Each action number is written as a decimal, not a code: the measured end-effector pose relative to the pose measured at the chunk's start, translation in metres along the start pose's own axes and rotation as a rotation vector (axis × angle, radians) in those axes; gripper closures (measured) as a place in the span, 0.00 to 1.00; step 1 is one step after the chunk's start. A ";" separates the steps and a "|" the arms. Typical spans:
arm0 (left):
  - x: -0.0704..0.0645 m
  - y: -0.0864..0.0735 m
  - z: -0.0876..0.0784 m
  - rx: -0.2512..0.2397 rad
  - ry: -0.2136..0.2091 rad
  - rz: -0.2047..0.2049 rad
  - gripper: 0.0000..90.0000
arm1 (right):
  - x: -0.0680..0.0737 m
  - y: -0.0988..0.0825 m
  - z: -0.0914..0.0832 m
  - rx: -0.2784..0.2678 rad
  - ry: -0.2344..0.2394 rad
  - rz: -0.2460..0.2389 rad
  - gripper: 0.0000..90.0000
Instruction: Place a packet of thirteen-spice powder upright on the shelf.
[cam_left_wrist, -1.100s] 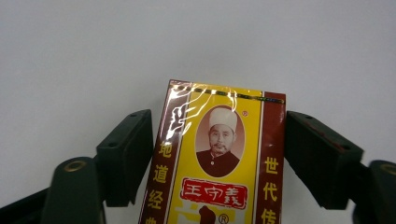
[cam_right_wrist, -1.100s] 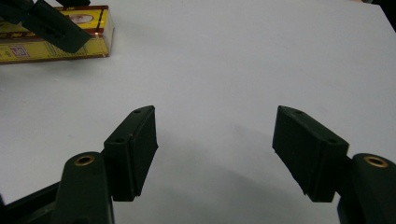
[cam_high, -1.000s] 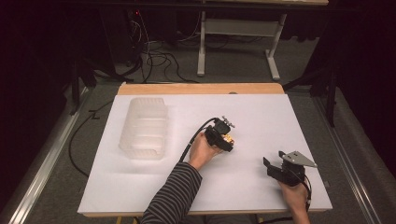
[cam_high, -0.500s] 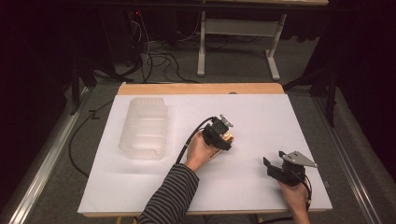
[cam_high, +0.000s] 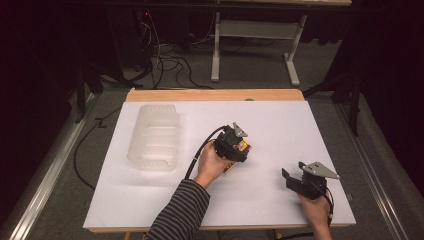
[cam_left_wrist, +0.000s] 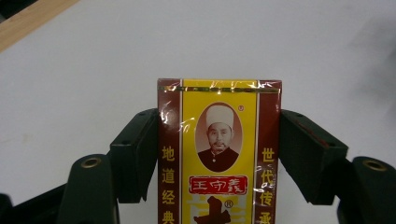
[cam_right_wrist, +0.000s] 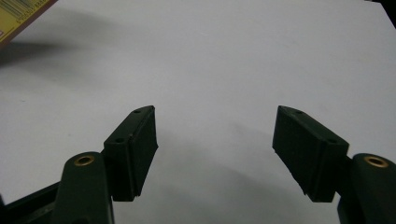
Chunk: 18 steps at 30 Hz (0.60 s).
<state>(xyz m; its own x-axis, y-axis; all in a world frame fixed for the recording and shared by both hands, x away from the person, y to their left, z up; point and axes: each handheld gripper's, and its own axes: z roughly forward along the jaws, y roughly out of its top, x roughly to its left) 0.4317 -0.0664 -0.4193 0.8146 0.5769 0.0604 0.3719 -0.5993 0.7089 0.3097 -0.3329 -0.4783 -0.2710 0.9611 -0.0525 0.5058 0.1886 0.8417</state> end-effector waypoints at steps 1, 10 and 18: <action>0.000 0.000 -0.002 -0.003 0.001 -0.001 0.37 | 0.000 0.000 0.000 -0.002 0.000 0.002 0.35; 0.000 -0.003 -0.015 -0.048 0.001 -0.011 0.37 | -0.001 0.000 0.000 -0.004 -0.001 -0.003 0.35; 0.001 -0.007 -0.029 -0.080 0.012 -0.015 0.37 | 0.000 0.000 -0.001 -0.006 -0.002 0.009 0.35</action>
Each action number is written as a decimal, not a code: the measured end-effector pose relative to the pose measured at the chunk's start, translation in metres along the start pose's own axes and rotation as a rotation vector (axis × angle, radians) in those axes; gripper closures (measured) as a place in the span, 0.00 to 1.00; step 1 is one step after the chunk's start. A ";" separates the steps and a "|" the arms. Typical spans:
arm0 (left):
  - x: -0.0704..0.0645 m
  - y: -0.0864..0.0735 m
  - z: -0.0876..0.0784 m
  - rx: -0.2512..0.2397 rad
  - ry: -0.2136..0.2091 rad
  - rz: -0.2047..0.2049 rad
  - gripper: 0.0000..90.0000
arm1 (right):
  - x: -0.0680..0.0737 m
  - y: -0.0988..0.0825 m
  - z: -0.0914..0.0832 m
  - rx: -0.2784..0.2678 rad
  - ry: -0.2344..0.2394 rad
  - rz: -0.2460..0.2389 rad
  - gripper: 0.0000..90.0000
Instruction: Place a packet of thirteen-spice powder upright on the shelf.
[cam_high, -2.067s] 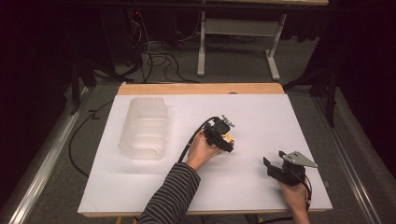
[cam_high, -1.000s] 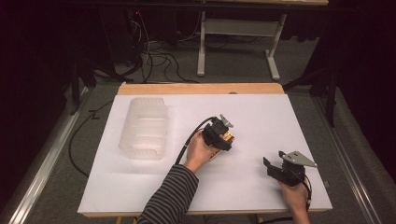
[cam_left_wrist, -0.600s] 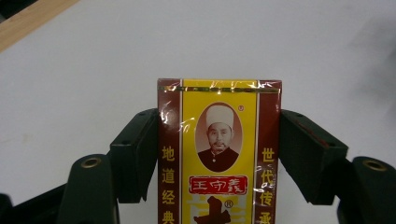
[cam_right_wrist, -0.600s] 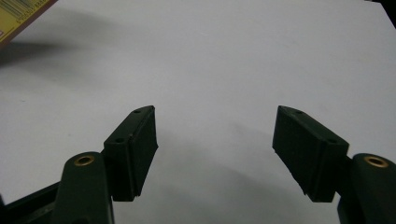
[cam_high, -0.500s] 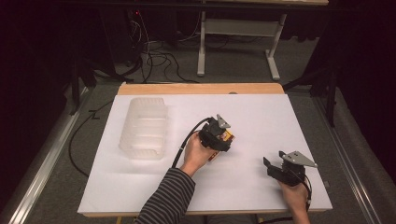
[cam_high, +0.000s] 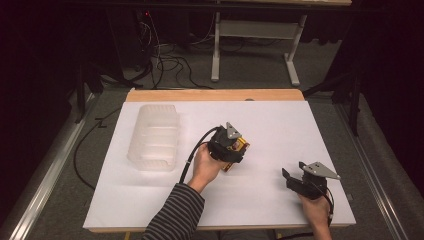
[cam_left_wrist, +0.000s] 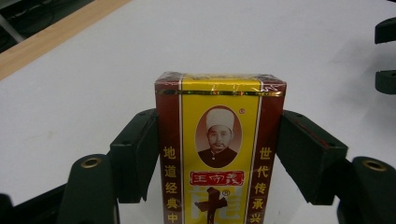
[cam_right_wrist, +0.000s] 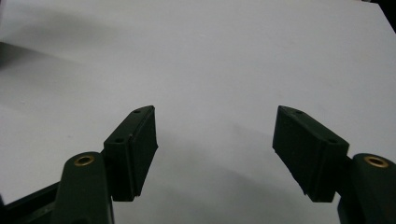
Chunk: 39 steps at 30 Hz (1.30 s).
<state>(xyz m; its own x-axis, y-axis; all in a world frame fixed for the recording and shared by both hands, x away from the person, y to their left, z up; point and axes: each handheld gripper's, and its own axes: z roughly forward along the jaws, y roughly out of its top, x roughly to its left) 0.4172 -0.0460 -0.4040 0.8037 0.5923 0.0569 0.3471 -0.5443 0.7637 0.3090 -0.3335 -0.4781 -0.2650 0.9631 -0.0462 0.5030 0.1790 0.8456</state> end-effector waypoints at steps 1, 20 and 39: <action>0.000 0.000 -0.002 -0.008 0.001 -0.002 0.37 | 0.000 0.000 0.000 -0.002 -0.001 -0.002 0.35; 0.001 -0.006 -0.033 -0.082 0.021 -0.009 0.37 | 0.000 0.000 0.001 0.001 -0.001 -0.012 0.34; 0.009 -0.017 -0.057 -0.139 0.032 -0.064 0.37 | 0.000 0.000 0.001 0.000 0.000 -0.011 0.34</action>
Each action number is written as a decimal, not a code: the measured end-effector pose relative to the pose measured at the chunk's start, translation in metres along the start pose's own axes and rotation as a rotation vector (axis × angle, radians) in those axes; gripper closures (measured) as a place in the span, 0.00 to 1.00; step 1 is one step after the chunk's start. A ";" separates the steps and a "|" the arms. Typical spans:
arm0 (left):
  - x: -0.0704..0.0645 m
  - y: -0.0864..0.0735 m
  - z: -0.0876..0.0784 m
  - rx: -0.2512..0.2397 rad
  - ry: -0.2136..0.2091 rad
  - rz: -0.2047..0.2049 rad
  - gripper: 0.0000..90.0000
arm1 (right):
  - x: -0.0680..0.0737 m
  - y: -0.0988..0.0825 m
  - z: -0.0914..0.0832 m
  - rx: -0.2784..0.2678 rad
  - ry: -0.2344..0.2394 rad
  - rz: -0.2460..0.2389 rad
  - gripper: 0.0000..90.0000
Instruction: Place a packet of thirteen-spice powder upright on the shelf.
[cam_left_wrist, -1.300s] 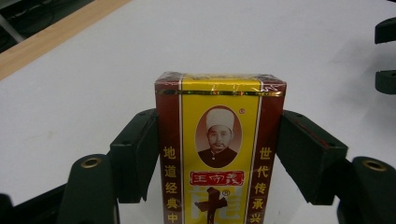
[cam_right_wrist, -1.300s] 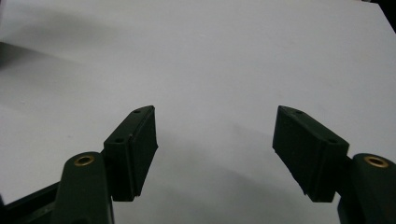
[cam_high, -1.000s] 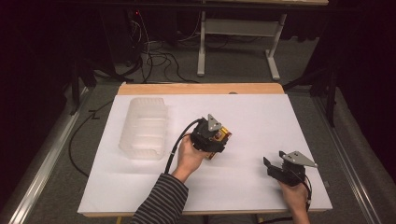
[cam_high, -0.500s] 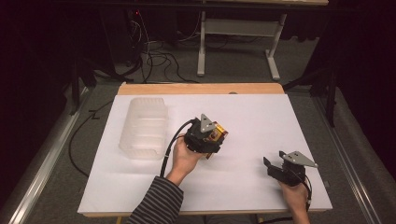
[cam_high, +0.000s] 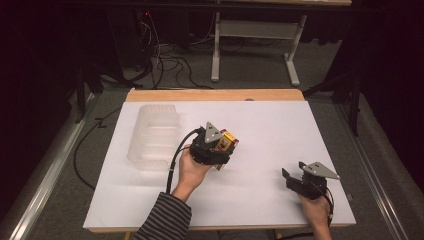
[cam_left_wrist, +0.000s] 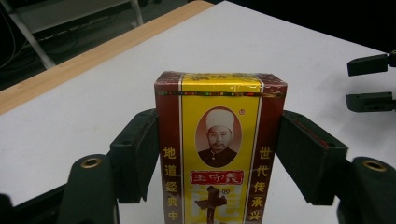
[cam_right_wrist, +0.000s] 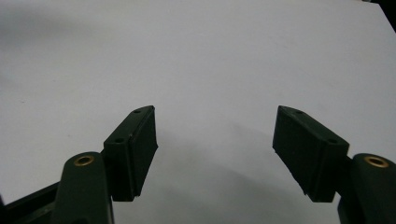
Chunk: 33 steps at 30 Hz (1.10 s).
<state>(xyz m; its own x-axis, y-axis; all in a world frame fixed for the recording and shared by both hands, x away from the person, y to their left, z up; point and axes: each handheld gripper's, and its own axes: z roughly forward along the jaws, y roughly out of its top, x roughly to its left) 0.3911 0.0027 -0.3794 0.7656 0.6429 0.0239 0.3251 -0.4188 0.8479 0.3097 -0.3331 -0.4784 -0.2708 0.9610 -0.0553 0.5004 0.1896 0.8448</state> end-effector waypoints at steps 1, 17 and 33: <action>0.001 0.000 -0.001 -0.003 0.000 -0.001 0.37 | 0.000 0.000 0.000 0.002 0.000 0.003 0.34; 0.014 -0.008 -0.025 -0.040 0.043 -0.039 0.37 | 0.001 0.000 -0.001 -0.003 -0.006 0.004 0.34; 0.028 -0.015 -0.044 -0.060 0.100 -0.075 0.37 | 0.001 0.000 -0.001 -0.006 -0.005 0.005 0.34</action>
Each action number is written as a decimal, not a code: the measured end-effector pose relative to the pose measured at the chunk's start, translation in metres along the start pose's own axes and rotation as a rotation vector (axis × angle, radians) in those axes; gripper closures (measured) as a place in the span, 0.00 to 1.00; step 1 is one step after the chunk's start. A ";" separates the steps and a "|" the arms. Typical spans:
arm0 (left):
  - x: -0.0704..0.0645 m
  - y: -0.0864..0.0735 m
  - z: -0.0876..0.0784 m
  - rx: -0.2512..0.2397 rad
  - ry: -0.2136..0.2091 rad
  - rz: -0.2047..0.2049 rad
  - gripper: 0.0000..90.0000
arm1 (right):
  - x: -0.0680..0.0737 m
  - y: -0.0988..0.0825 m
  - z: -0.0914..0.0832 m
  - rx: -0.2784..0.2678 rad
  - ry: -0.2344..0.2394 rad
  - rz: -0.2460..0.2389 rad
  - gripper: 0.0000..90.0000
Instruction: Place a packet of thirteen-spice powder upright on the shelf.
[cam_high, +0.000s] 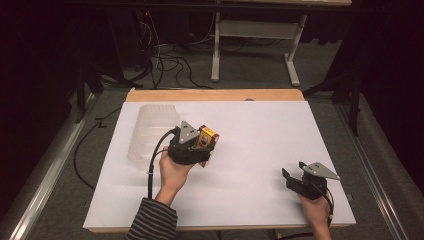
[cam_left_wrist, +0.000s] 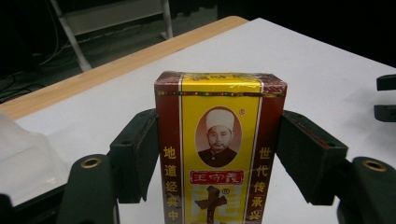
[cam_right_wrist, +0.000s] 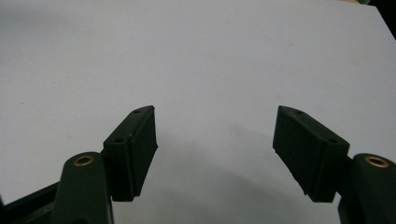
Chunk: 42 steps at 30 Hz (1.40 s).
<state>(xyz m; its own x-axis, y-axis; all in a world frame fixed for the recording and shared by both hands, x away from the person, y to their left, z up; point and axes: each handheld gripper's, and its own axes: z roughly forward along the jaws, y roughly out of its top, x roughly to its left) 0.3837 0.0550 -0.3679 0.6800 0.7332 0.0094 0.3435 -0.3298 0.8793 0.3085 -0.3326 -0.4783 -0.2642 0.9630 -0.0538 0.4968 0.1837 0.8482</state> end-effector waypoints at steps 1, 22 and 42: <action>0.001 -0.001 -0.001 -0.005 0.003 -0.005 0.37 | 0.000 0.000 0.000 0.003 -0.001 -0.002 0.34; 0.021 -0.007 -0.025 -0.063 0.124 -0.049 0.36 | 0.001 0.000 0.001 0.005 -0.002 -0.014 0.34; 0.043 -0.029 -0.042 -0.069 0.221 -0.111 0.36 | 0.001 0.000 0.001 0.009 -0.004 -0.010 0.34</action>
<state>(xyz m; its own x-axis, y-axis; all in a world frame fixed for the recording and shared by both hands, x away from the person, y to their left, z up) 0.3760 0.1209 -0.3728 0.4794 0.8776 0.0079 0.3581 -0.2038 0.9112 0.3090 -0.3315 -0.4784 -0.2657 0.9619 -0.0650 0.5013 0.1954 0.8429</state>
